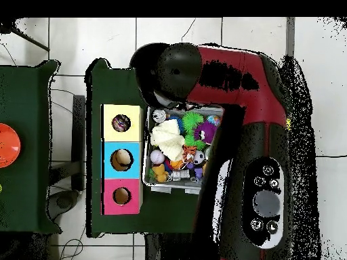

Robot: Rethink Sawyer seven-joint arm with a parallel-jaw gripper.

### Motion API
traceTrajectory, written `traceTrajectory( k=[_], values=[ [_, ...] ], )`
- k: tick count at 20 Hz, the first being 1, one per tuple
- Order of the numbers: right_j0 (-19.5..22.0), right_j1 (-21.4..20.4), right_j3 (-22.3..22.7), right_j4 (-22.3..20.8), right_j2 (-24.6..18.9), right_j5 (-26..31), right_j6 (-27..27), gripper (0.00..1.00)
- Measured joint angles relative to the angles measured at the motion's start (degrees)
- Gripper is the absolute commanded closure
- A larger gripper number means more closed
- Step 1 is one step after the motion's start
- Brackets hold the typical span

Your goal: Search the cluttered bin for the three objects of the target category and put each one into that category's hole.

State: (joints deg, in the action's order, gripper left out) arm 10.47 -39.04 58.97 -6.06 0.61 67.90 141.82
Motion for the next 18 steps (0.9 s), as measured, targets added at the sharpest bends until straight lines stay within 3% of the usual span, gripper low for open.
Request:
traceTrajectory(
  k=[18],
  values=[
    [-2.06,0.60,-0.10,-0.51,-0.23,0.01,0.00,0.00]
  ],
)
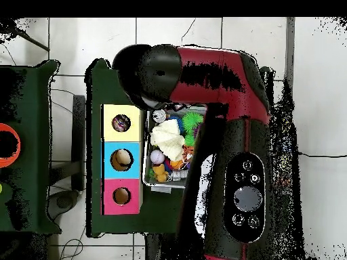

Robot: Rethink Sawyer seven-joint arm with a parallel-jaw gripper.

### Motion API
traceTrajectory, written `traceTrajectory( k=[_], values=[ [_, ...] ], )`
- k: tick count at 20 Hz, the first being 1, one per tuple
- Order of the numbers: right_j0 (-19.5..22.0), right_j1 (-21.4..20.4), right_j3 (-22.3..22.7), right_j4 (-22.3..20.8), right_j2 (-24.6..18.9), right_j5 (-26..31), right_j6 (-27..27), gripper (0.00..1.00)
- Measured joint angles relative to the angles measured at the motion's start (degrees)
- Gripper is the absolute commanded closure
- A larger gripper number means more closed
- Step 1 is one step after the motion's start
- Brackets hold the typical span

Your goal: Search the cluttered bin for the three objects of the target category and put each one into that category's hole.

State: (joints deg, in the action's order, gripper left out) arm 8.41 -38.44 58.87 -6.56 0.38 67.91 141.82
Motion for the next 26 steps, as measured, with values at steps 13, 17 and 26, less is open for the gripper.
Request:
traceTrajectory(
  k=[13,17,26],
  values=[
    [-0.04,1.00,-0.42,-0.38,-0.33,-0.01,0.00,0.00],
    [-0.04,1.13,-0.42,-0.52,-0.47,-0.01,0.00,0.00],
    [0.17,1.19,-0.42,-0.78,-1.31,-0.01,0.00,0.00]
  ],
)
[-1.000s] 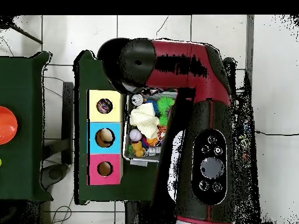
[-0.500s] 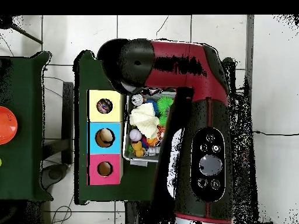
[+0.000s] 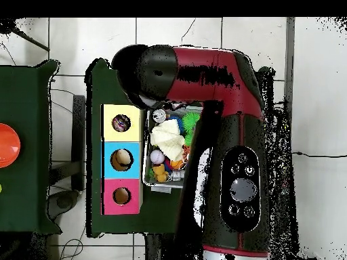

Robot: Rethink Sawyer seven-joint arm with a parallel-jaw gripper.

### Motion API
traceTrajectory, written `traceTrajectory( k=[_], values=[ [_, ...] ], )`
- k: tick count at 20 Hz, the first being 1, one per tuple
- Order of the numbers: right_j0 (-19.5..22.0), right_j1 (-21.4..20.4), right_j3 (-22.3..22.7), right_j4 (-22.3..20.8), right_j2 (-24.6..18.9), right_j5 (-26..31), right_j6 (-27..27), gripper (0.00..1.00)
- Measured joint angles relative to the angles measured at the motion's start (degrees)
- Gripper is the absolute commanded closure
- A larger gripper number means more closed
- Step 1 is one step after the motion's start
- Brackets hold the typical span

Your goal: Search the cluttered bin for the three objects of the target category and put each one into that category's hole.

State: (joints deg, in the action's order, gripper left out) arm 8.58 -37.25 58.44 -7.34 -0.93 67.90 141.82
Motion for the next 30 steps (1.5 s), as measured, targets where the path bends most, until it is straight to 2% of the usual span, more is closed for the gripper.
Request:
traceTrajectory(
  k=[15,30],
  values=[
    [3.10,0.67,-2.14,-0.61,-3.29,0.00,0.00,0.00],
    [3.30,0.70,-2.31,-1.24,-4.46,0.00,0.00,0.00]
  ],
)
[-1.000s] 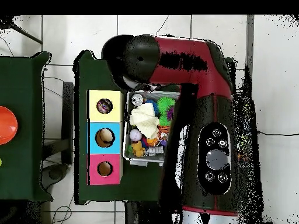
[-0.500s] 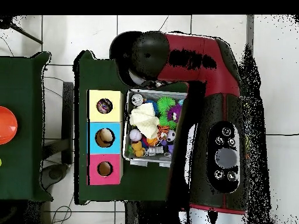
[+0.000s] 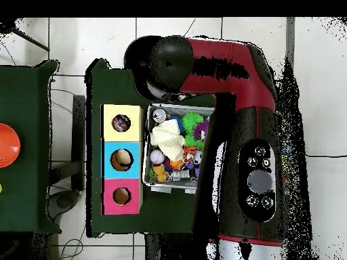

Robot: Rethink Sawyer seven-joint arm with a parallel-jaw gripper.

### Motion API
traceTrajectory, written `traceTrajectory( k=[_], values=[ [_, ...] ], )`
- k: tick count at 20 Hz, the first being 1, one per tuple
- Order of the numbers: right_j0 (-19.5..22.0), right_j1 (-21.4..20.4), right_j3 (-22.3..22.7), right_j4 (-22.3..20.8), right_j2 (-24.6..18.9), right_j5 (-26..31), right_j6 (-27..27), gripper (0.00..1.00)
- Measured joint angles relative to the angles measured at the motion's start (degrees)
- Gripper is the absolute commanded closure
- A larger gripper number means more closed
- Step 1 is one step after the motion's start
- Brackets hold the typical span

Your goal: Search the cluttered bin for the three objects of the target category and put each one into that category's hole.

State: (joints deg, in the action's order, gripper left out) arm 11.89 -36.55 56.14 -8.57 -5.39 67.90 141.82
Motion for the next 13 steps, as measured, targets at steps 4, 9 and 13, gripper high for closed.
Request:
traceTrajectory(
  k=[4,9,13],
  values=[
    [-0.02,0.01,0.00,-0.15,-0.60,0.00,0.00,0.00],
    [0.01,0.00,0.00,-0.31,-0.64,0.00,0.00,0.00],
    [0.03,0.00,0.00,-0.46,-0.64,0.00,0.00,0.00]
  ],
)
